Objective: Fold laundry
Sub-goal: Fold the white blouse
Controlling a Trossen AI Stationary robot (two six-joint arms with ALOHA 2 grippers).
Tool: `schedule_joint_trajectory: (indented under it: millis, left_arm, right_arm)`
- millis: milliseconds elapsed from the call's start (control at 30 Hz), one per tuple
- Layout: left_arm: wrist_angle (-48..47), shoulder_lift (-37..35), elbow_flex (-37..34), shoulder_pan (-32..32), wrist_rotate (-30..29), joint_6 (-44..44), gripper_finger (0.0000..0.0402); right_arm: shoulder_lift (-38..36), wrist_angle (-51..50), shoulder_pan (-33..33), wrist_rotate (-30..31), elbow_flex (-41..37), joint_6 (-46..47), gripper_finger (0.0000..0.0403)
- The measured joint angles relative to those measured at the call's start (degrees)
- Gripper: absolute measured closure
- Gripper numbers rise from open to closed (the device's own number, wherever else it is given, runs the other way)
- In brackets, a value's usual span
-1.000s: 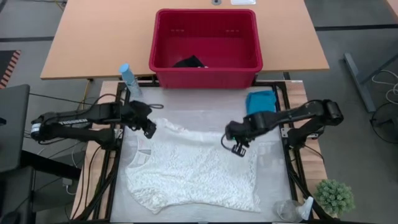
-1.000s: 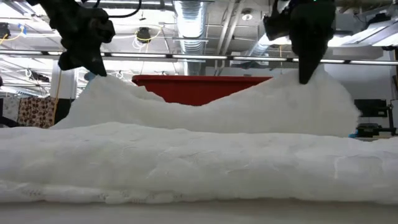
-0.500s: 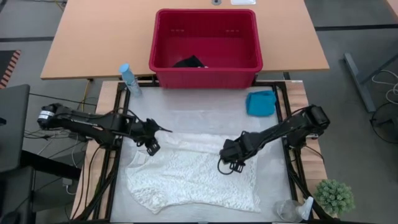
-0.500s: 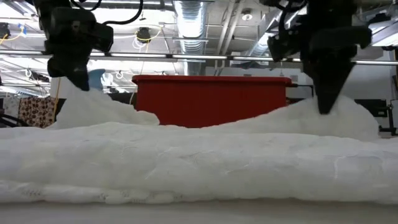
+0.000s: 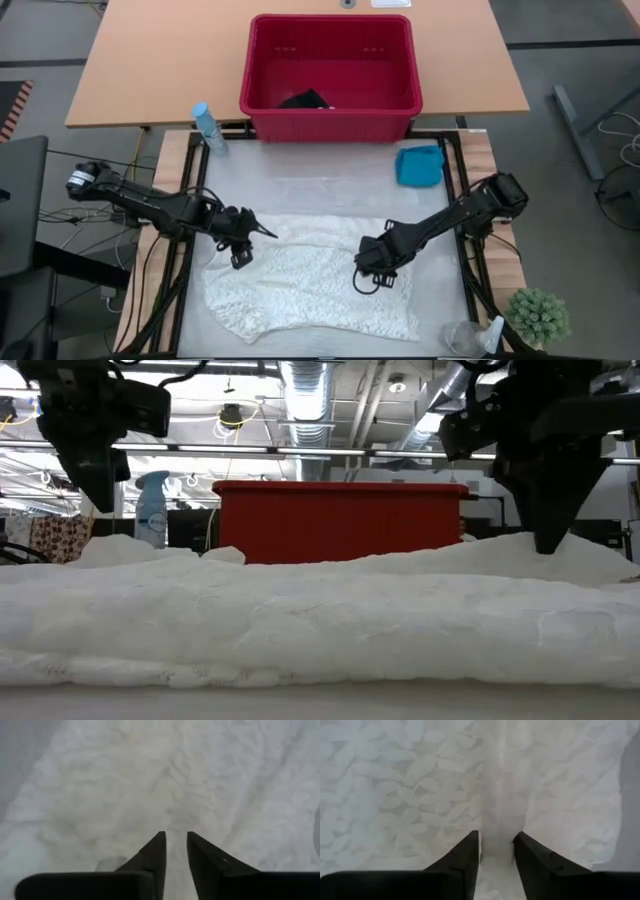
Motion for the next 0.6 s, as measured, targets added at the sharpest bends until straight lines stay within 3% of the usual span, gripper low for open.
schedule_joint_trajectory:
  millis: [233, 367, 467, 533, 600]
  left_arm:
    - [-0.11, -0.38, 0.01, -5.06, -1.55, -0.63, 0.0283]
    - [1.75, -2.57, 1.61, -5.26, -12.78, -2.15, 0.0279]
    - [2.35, -4.42, 2.6, -3.05, -20.79, 2.05, 0.0278]
    - [2.47, -4.28, 2.58, 0.52, -20.16, 6.29, 0.0278]
    - [2.63, -3.23, 2.39, 4.13, -15.72, 10.62, 0.0278]
  right_arm:
    - [0.0, 1.84, 2.34, 0.03, 0.0, 0.57, 0.021]
    - [-0.16, 2.65, 3.17, 0.4, 0.0, 2.16, 0.0199]
    - [-0.39, 2.61, 3.21, 0.43, 0.0, 2.37, 0.0198]
    - [-0.43, 2.61, 3.15, 0.44, 0.0, 2.37, 0.0198]
    - [-0.42, 2.59, 3.13, 0.43, 0.0, 2.39, 0.0198]
